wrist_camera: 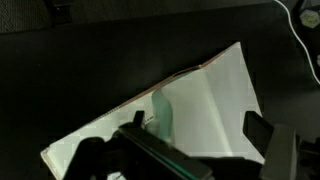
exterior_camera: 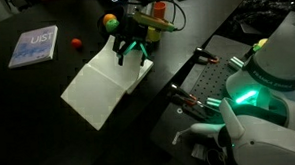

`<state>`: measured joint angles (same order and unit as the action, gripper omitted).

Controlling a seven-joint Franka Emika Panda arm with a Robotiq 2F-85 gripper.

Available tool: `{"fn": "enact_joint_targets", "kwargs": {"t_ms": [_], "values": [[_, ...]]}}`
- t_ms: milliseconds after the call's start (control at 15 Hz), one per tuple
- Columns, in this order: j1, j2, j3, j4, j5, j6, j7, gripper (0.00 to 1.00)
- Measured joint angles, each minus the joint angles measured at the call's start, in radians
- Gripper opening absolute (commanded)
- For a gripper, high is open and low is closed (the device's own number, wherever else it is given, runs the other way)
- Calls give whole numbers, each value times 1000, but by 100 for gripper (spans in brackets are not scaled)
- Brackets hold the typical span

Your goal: Open the white and orange book then flip some pages.

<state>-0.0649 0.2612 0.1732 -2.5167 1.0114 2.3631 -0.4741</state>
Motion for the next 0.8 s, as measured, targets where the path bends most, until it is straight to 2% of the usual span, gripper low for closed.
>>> {"fn": "enact_joint_targets", "kwargs": {"t_ms": [400,533,800], "values": [[65,-66,-1,-9,-14,41,-33,100],[91,-73,-1,-21,-41,94,-48,100],[139,-75,2,-59,-163,236,-59,100]]}}
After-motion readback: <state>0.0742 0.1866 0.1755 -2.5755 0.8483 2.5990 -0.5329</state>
